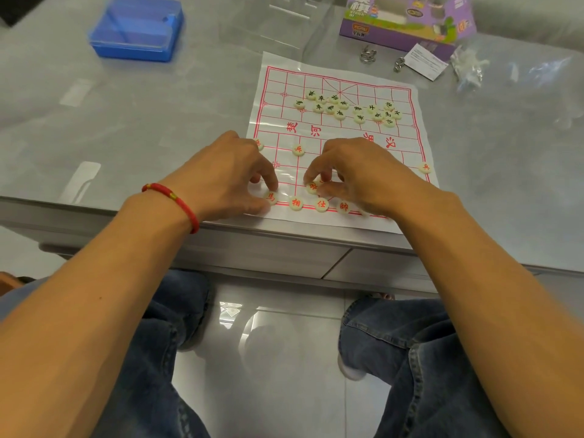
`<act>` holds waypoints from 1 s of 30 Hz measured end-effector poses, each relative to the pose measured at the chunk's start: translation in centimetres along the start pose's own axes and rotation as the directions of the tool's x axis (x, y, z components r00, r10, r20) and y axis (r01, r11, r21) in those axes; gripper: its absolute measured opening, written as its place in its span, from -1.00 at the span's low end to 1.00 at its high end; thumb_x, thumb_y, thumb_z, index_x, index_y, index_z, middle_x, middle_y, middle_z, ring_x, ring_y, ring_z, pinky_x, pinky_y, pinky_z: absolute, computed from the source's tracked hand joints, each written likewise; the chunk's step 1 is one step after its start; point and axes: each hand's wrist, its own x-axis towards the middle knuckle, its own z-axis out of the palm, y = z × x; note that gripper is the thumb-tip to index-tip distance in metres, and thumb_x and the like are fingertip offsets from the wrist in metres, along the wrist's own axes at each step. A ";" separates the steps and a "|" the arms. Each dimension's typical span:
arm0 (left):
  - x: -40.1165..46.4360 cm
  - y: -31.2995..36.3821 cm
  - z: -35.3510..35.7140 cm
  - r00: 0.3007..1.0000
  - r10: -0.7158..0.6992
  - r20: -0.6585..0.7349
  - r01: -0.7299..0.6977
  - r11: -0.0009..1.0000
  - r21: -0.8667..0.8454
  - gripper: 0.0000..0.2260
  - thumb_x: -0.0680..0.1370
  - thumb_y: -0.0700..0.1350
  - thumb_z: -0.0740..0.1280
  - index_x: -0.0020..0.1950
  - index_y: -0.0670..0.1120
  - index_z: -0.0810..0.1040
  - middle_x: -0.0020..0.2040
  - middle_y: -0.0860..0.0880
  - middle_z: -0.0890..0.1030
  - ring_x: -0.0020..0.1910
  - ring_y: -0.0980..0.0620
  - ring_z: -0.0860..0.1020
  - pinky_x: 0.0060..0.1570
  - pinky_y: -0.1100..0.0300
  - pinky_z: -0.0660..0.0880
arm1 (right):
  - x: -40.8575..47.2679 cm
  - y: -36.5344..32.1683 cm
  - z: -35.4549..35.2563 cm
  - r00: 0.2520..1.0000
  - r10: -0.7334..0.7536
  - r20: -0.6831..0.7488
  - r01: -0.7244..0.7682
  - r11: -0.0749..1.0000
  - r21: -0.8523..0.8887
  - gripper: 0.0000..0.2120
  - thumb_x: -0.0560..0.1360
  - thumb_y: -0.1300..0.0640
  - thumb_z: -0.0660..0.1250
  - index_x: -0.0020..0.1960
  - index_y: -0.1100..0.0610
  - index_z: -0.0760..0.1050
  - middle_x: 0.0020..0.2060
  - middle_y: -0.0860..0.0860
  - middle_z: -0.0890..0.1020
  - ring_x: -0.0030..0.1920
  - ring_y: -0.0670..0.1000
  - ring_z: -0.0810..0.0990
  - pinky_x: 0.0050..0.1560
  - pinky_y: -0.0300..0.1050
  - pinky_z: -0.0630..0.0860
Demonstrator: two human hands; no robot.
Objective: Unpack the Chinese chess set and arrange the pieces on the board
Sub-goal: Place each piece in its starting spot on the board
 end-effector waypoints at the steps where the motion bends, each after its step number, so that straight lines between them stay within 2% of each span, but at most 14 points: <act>1: 0.0 0.0 0.0 1.000 0.001 -0.004 -0.001 1.000 0.001 -0.67 0.45 0.10 0.49 0.18 0.04 0.67 0.08 0.00 0.60 -0.05 0.07 0.38 -0.08 0.23 0.35 | 0.1 0.0 0.0 1.000 -0.001 0.001 0.001 1.000 0.000 -0.74 0.53 0.11 0.43 0.21 -0.06 0.63 0.03 -0.06 0.61 -0.05 -0.03 0.53 -0.08 -0.20 0.44; 5: -0.1 0.2 -0.1 1.000 -0.001 -0.002 0.001 1.000 -0.012 -0.70 0.45 0.07 0.50 0.15 0.02 0.68 -0.02 0.07 0.54 -0.11 0.09 0.40 -0.17 0.31 0.30 | 0.5 -0.2 0.0 0.999 -0.006 -0.054 0.007 1.000 0.006 -0.76 0.53 0.03 0.42 0.19 -0.02 0.63 0.01 -0.04 0.61 -0.08 -0.04 0.52 -0.16 -0.29 0.39; 9: -0.1 0.6 -0.4 1.000 -0.006 0.006 0.006 1.000 -0.017 -0.73 0.46 0.05 0.50 0.12 -0.01 0.69 -0.09 0.09 0.48 -0.14 0.09 0.41 -0.18 0.33 0.27 | 1.1 -0.8 0.5 0.989 -0.024 -0.143 0.022 1.000 -0.016 -0.76 0.52 -0.05 0.41 0.15 -0.01 0.62 -0.02 -0.05 0.59 -0.07 -0.04 0.52 -0.15 -0.23 0.43; 12: -0.1 0.7 -0.5 1.000 -0.013 0.019 0.013 1.000 -0.019 -0.73 0.47 0.04 0.49 0.13 -0.01 0.68 -0.11 0.07 0.48 -0.15 0.09 0.42 -0.17 0.32 0.28 | 1.8 -1.2 0.7 0.983 -0.028 -0.182 0.022 0.999 -0.038 -0.76 0.53 -0.09 0.39 0.13 -0.01 0.61 -0.02 -0.05 0.58 -0.07 -0.05 0.52 -0.22 -0.28 0.32; 15: -0.2 0.7 -0.5 1.000 -0.017 0.018 0.018 1.000 -0.020 -0.73 0.48 0.04 0.48 0.14 -0.01 0.68 -0.10 0.06 0.49 -0.15 0.09 0.41 -0.15 0.32 0.29 | 2.6 -1.4 1.0 0.983 -0.023 -0.180 0.014 0.999 -0.048 -0.76 0.52 -0.11 0.39 0.10 -0.01 0.61 -0.03 -0.05 0.58 -0.09 -0.05 0.51 -0.15 -0.23 0.37; 19: -0.3 0.7 -0.7 0.999 -0.014 0.032 0.015 1.000 -0.017 -0.71 0.49 0.05 0.47 0.18 0.01 0.67 -0.10 0.07 0.48 -0.16 0.11 0.40 -0.20 0.37 0.24 | 3.7 -1.6 1.4 0.984 0.024 -0.178 -0.035 0.998 -0.058 -0.74 0.50 -0.17 0.39 0.02 0.00 0.60 -0.12 -0.10 0.51 -0.12 -0.04 0.51 -0.23 -0.27 0.31; 22: -0.5 -0.1 -1.5 0.999 -0.028 0.026 0.029 0.999 -0.036 -0.73 0.49 0.03 0.47 0.18 0.04 0.66 -0.08 0.06 0.54 -0.14 0.12 0.44 -0.26 0.43 0.22 | 4.5 -2.1 1.8 0.979 0.055 -0.195 -0.069 0.995 -0.067 -0.70 0.50 -0.20 0.37 -0.01 0.03 0.61 -0.13 -0.07 0.51 -0.13 -0.03 0.51 -0.15 -0.18 0.38; 27: -0.5 -1.7 -2.3 0.989 -0.136 -0.048 0.134 0.990 -0.050 -0.71 0.50 -0.02 0.46 0.23 0.05 0.62 -0.04 0.07 0.51 -0.07 0.07 0.47 -0.12 0.29 0.32 | 5.2 -2.9 1.6 0.978 0.067 -0.200 -0.089 0.990 -0.106 -0.56 0.48 -0.32 0.32 0.00 0.06 0.60 -0.10 -0.03 0.55 -0.14 -0.01 0.52 -0.13 -0.13 0.41; 30: -0.5 -2.0 -2.4 0.985 -0.161 -0.055 0.158 0.986 -0.055 -0.70 0.53 -0.03 0.43 0.26 0.04 0.60 -0.01 0.04 0.54 -0.05 0.06 0.46 -0.07 0.23 0.34 | 4.5 -2.4 1.4 0.978 0.057 -0.200 -0.072 0.995 -0.066 -0.63 0.50 -0.25 0.35 0.12 0.00 0.57 -0.03 -0.04 0.57 -0.09 -0.03 0.51 -0.10 -0.13 0.43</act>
